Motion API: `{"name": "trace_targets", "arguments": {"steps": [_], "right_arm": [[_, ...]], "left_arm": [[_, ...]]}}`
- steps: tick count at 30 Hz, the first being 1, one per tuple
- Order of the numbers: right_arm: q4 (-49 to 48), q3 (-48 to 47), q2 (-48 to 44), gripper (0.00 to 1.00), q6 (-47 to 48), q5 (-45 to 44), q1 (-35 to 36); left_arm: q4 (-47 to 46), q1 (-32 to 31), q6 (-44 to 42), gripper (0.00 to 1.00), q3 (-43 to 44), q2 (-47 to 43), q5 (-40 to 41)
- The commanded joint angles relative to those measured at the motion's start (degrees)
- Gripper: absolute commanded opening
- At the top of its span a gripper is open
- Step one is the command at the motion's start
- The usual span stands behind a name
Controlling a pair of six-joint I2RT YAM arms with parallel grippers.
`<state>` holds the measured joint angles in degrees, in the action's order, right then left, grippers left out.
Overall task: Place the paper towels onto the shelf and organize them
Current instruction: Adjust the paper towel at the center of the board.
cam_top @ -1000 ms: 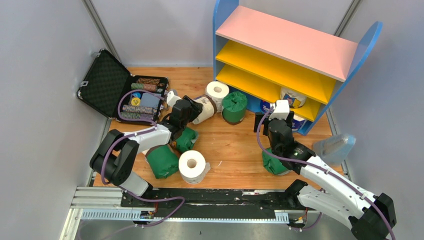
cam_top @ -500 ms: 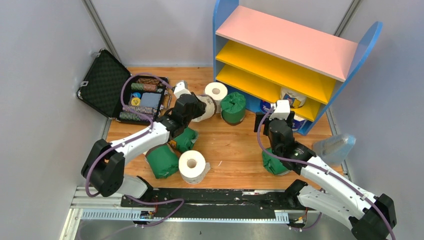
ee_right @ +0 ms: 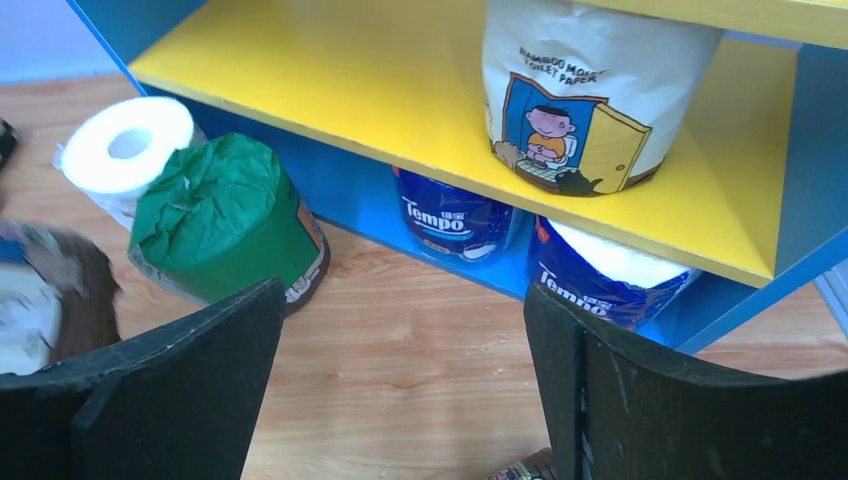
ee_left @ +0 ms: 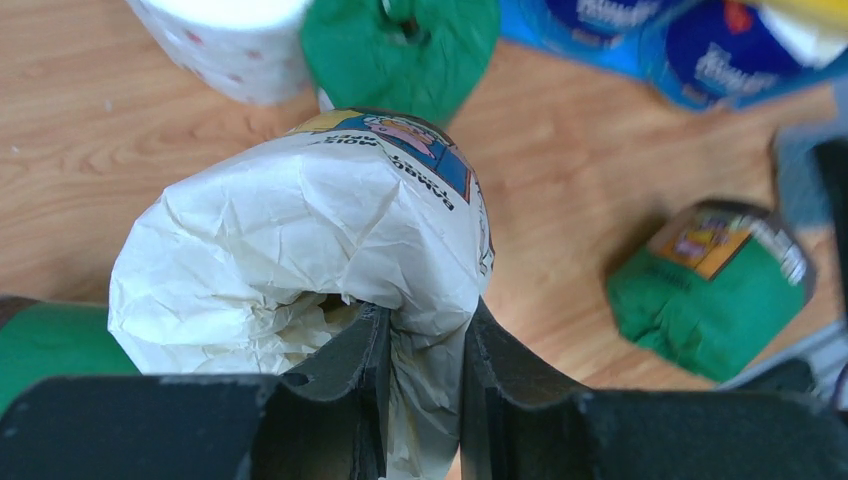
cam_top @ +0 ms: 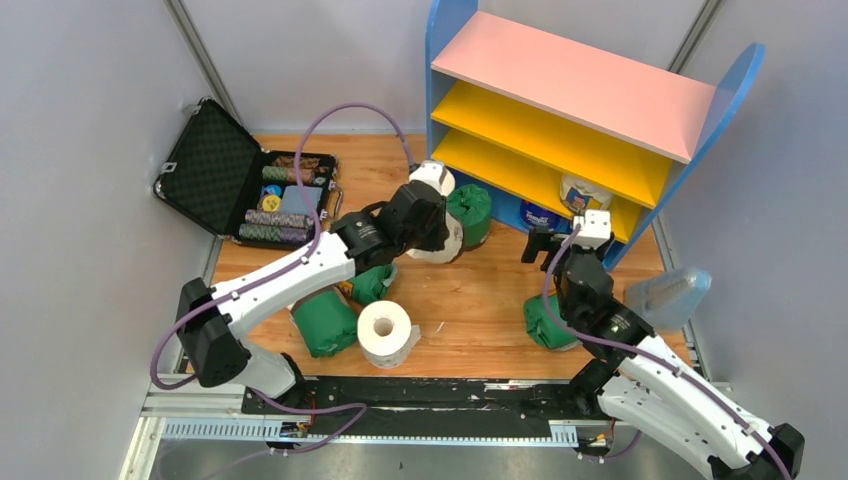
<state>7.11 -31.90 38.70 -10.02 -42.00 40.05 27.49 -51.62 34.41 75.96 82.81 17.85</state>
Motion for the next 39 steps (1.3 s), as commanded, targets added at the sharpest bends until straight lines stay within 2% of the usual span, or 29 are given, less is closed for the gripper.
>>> {"name": "trace_targets", "arguments": {"steps": [1, 8, 12, 14, 21, 25, 31, 39], "right_arm": [[-5.0, 2.4, -5.8, 0.92, -1.3, -1.5, 0.1], [-9.6, 5.7, -11.8, 0.92, 0.0, 1.2, 0.1], [-10.2, 5.9, -11.6, 0.92, 0.5, 1.9, 0.1], [-10.7, 6.0, -11.2, 0.92, 1.1, 3.1, 0.1], [-12.3, 7.0, -13.0, 0.92, 2.1, 7.2, 0.1], [-11.4, 5.8, -13.9, 0.93, 2.2, 11.0, 0.1], [-4.3, -1.2, -9.9, 0.95, 0.8, 16.6, 0.1], [12.9, -18.5, 3.8, 0.95, -3.9, 24.2, 0.1]], "left_arm": [[8.8, -2.6, -4.2, 0.24, 3.2, 3.5, -3.9], [9.9, -6.3, -2.1, 0.26, 3.8, 10.7, -2.4], [5.4, -6.3, 2.5, 0.36, 2.2, 12.9, -2.7], [4.9, -6.3, 3.0, 0.43, 2.9, 14.1, -3.2], [5.7, -6.3, 2.9, 0.82, 3.6, 12.7, -3.2], [7.2, -6.3, 2.4, 0.98, 4.5, 9.0, -2.9], [9.1, -4.7, -0.9, 1.00, 6.5, 2.4, -1.8], [12.8, 7.2, -6.2, 1.00, 3.7, -8.1, -5.1]]}}
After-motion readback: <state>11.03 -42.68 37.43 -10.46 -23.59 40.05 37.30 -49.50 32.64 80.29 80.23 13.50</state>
